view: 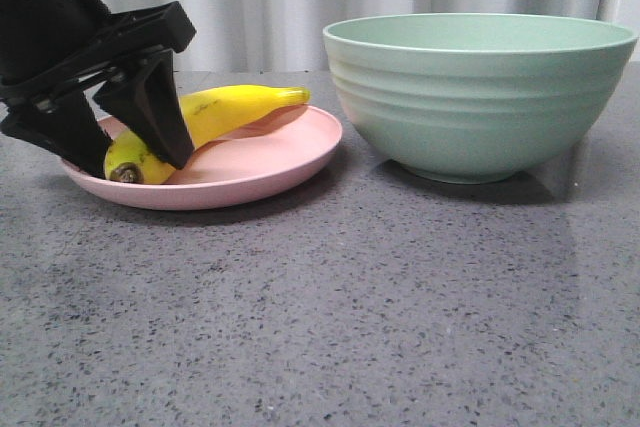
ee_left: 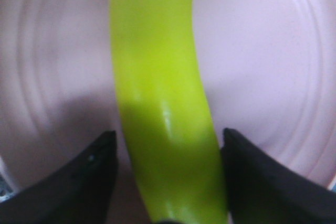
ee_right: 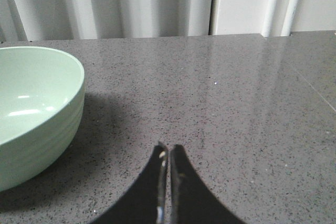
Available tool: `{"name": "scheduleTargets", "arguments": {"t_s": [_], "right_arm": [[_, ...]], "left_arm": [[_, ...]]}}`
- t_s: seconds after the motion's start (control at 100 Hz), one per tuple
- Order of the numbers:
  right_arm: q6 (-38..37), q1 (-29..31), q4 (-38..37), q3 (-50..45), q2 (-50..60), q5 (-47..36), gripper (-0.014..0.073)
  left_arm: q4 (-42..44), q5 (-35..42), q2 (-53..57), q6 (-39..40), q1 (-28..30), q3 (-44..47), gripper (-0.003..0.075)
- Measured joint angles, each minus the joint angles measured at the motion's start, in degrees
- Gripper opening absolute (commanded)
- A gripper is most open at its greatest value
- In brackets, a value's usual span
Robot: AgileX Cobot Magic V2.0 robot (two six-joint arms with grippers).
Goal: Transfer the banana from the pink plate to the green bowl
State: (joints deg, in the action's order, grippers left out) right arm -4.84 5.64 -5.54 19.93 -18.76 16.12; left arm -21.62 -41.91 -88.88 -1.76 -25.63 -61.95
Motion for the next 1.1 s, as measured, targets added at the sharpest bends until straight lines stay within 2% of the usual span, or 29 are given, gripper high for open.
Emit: {"name": "scheduleTargets", "arguments": {"t_s": [0.17,0.56,0.81,0.94,1.1], "right_arm": [[0.0,0.0,0.0,0.0,0.0,0.0,-0.0072],[0.0,0.0,0.0,0.0,0.0,-0.24,-0.0072],[0.0,-0.1,0.0,0.0,0.0,-0.24,-0.0071],[0.0,-1.32,0.0,1.97,-0.05,2.78,-0.0071],[0.47,-5.19,0.11,8.29,-2.85,9.77,-0.0042]], "left_arm": [[-0.12,-0.11,0.0,-0.12,0.0,-0.09,-0.0019],[0.01,-1.25,-0.24,1.76,0.11,-3.74,-0.0019],[2.22,-2.35,0.89,2.6,3.76,-7.48,-0.0019],[4.69,-3.37,4.78,2.6,5.2,-8.65,-0.0019],[5.68,-5.97,9.79,-1.49,4.55,-9.24,-0.0019]]}}
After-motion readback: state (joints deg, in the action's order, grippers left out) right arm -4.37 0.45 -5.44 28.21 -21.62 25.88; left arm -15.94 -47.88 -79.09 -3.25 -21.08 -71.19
